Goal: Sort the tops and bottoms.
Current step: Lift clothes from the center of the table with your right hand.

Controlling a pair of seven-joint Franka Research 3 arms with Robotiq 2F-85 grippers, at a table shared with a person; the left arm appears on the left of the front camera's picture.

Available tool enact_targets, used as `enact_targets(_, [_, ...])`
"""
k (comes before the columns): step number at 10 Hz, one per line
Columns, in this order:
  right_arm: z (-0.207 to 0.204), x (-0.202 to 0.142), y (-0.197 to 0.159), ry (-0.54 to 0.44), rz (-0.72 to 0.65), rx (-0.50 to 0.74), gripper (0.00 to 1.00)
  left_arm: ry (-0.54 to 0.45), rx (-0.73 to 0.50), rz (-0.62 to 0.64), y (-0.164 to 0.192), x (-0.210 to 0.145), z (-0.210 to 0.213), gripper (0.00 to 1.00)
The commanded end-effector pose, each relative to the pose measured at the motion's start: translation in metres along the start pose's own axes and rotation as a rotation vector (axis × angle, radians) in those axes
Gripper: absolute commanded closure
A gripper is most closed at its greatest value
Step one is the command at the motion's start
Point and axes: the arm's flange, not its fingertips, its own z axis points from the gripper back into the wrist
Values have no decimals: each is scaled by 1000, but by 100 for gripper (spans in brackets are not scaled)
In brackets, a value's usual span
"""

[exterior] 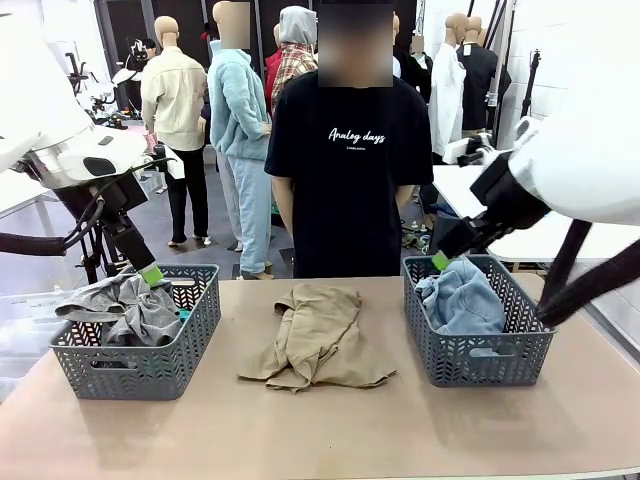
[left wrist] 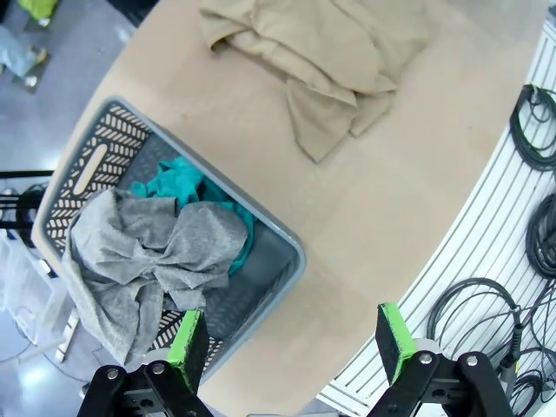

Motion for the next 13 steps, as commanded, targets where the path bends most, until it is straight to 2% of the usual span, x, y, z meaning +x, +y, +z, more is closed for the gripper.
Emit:
enact_targets(1, [-39,60,-5,42,54,98,0,2,-2,-18,0,-2,2,0])
enact_targets(3, [-84,115,6,111,98,153,0,2,-2,-18,0,-2,2,0])
enact_targets(5, [-128,147,24,210,144,208,0,2,-2,-18,0,-2,2,0])
enact_targets(7, [-173,156,41,260,185,241,0,2,-2,-18,0,-2,2,0])
enact_targets(10, [-230,153,51,356,171,286,0,2,-2,-18,0,-2,2,0])
enact_targets(11, [-236,149,48,380,157,304,0,2,-2,-18,0,-2,2,0])
enact_targets(12, [-224,145,56,318,168,286,0,2,-2,-18,0,-2,2,0])
enact_targets(13, [-224,145,56,318,168,286,0,2,-2,-18,0,-2,2,0])
